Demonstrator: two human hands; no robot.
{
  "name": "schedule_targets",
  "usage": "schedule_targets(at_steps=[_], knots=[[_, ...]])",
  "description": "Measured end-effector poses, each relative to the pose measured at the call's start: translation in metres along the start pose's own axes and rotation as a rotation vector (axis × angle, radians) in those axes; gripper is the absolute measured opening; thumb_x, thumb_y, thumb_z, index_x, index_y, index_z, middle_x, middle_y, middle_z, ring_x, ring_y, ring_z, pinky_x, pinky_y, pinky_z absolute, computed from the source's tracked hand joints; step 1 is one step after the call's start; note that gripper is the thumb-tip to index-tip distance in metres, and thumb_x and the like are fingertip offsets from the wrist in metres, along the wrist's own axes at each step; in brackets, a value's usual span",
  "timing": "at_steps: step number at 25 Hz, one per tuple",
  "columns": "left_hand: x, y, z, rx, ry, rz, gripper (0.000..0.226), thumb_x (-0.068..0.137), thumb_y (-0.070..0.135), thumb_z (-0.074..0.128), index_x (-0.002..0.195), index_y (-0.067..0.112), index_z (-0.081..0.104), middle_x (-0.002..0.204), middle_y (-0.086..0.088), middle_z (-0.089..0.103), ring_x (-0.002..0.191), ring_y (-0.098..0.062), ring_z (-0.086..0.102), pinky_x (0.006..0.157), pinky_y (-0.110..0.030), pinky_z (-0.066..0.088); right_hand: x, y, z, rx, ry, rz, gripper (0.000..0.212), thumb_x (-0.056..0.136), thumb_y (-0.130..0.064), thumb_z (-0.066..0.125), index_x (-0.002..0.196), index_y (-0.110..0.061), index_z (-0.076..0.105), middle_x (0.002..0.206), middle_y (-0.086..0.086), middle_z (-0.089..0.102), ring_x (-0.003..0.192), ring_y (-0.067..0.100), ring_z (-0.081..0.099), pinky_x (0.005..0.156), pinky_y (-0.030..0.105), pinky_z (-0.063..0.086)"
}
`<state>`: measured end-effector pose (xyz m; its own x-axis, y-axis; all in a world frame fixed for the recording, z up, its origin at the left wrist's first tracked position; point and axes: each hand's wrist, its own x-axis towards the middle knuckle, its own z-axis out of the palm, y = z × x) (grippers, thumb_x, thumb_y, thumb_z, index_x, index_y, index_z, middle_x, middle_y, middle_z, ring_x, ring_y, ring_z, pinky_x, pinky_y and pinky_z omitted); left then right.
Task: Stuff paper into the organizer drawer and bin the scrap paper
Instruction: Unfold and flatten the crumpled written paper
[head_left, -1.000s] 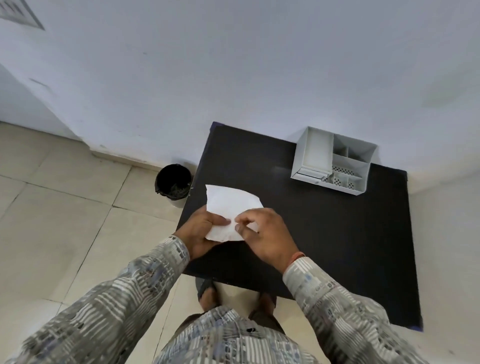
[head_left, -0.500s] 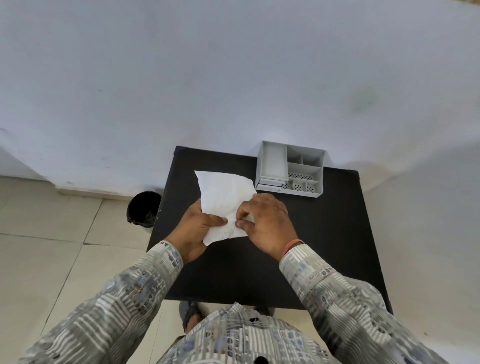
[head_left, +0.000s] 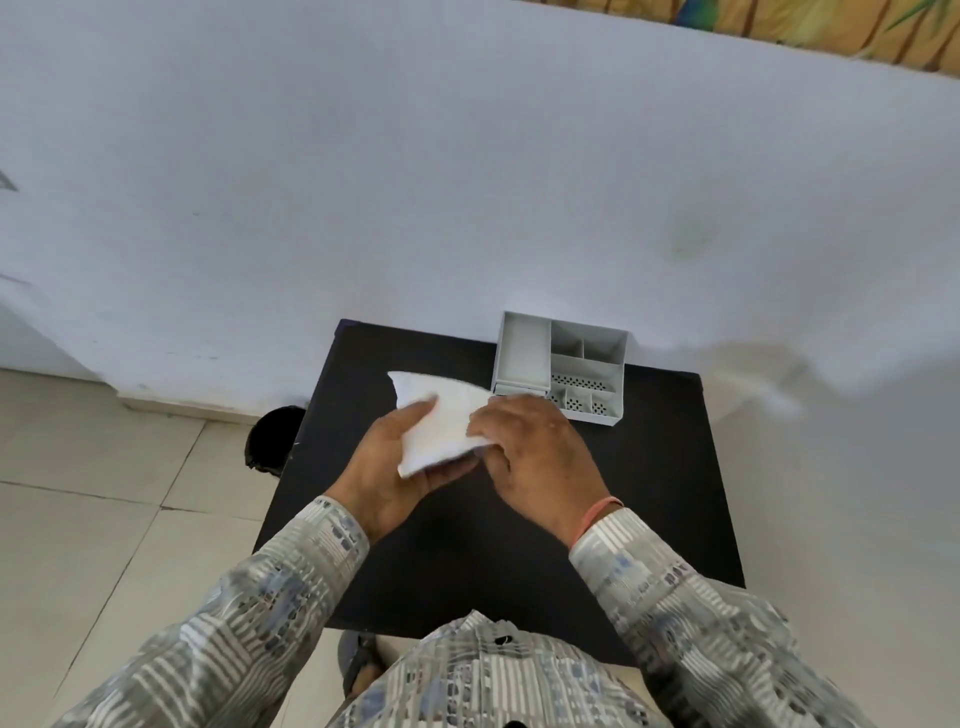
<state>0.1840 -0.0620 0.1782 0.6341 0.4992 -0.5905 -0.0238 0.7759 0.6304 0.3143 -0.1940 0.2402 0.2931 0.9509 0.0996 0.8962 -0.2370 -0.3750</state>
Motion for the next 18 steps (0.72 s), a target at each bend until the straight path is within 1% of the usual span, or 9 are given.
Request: schedule_targets(at_steps=[2, 3, 5, 6, 9, 12, 14, 16, 18], knots=[[-0.003, -0.001, -0.004, -0.098, 0.052, -0.002, 0.079, 0.095, 0.071, 0.058, 0.144, 0.010, 0.064, 0.142, -0.021, 0.070, 0.134, -0.042, 0.064, 0.113, -0.068, 0.046, 0.000, 0.001, -0.011, 0.399, 0.212, 0.170, 0.012, 0.096, -0.021, 0.071, 0.106, -0.019, 0.076, 0.101, 0.000, 0.077, 0.094, 0.012, 0.070, 0.088, 0.027, 0.056], [-0.004, -0.001, -0.008, -0.137, 0.036, -0.023, 0.090, 0.090, 0.080, 0.056, 0.146, 0.010, 0.063, 0.146, -0.020, 0.067, 0.137, -0.043, 0.062, 0.117, -0.069, 0.041, -0.001, 0.002, -0.018, 0.741, 0.246, 0.309, 0.008, 0.097, -0.019, 0.071, 0.103, -0.016, 0.075, 0.097, 0.005, 0.078, 0.089, 0.014, 0.072, 0.082, 0.027, 0.057], [-0.016, -0.006, -0.007, -0.170, -0.132, -0.059, 0.083, 0.096, 0.072, 0.058, 0.153, 0.012, 0.057, 0.154, -0.022, 0.061, 0.144, -0.045, 0.056, 0.123, -0.068, 0.035, -0.003, 0.012, -0.026, 1.362, 0.204, 0.549, 0.012, 0.098, -0.013, 0.070, 0.107, -0.006, 0.074, 0.107, 0.017, 0.079, 0.098, 0.027, 0.076, 0.089, 0.044, 0.061], [-0.023, -0.008, -0.004, -0.120, -0.180, -0.043, 0.067, 0.103, 0.055, 0.060, 0.154, 0.013, 0.056, 0.155, -0.022, 0.061, 0.143, -0.045, 0.057, 0.122, -0.066, 0.038, -0.006, 0.022, -0.026, 1.450, 0.174, 0.629, 0.015, 0.098, -0.011, 0.070, 0.110, -0.003, 0.074, 0.111, 0.018, 0.080, 0.104, 0.034, 0.077, 0.095, 0.051, 0.061], [-0.031, -0.005, 0.002, 0.161, -0.069, 0.134, 0.045, 0.097, 0.012, 0.071, 0.142, 0.013, 0.065, 0.136, -0.019, 0.075, 0.122, -0.041, 0.073, 0.102, -0.063, 0.057, -0.018, 0.044, -0.024, 1.144, 0.123, 0.684, 0.013, 0.092, -0.014, 0.077, 0.101, -0.005, 0.075, 0.106, 0.014, 0.081, 0.102, 0.036, 0.077, 0.094, 0.058, 0.061], [-0.040, 0.010, 0.001, 0.295, 0.059, 0.238, 0.042, 0.094, 0.006, 0.076, 0.134, 0.015, 0.069, 0.123, -0.015, 0.081, 0.111, -0.039, 0.078, 0.095, -0.061, 0.062, -0.029, 0.060, -0.026, 1.137, 0.172, 0.613, 0.013, 0.093, -0.011, 0.077, 0.096, 0.000, 0.070, 0.106, 0.015, 0.080, 0.103, 0.030, 0.078, 0.091, 0.050, 0.064], [-0.046, 0.020, -0.001, 0.348, 0.058, 0.254, 0.041, 0.094, 0.008, 0.076, 0.134, 0.015, 0.069, 0.122, -0.014, 0.081, 0.110, -0.038, 0.079, 0.091, -0.057, 0.064, -0.035, 0.068, -0.030, 1.430, 0.121, 0.598, 0.011, 0.098, -0.012, 0.070, 0.103, -0.002, 0.072, 0.109, 0.015, 0.080, 0.102, 0.031, 0.077, 0.090, 0.045, 0.065], [-0.050, 0.029, 0.000, 0.413, 0.009, 0.241, 0.041, 0.092, 0.007, 0.076, 0.133, 0.013, 0.070, 0.121, -0.015, 0.082, 0.108, -0.037, 0.080, 0.084, -0.050, 0.066, -0.035, 0.073, -0.029, 1.976, -0.009, 0.704, 0.021, 0.103, -0.021, 0.060, 0.105, -0.008, 0.076, 0.102, 0.013, 0.077, 0.091, 0.027, 0.075, 0.078, 0.040, 0.065], [-0.052, 0.040, -0.001, 0.467, -0.052, 0.203, 0.044, 0.089, 0.007, 0.078, 0.132, 0.010, 0.071, 0.123, -0.018, 0.081, 0.110, -0.039, 0.079, 0.089, -0.052, 0.065, -0.036, 0.070, -0.017, 2.085, -0.109, 0.781, 0.028, 0.104, -0.021, 0.056, 0.106, -0.008, 0.081, 0.091, 0.009, 0.071, 0.080, 0.022, 0.070, 0.070, 0.036, 0.063]])
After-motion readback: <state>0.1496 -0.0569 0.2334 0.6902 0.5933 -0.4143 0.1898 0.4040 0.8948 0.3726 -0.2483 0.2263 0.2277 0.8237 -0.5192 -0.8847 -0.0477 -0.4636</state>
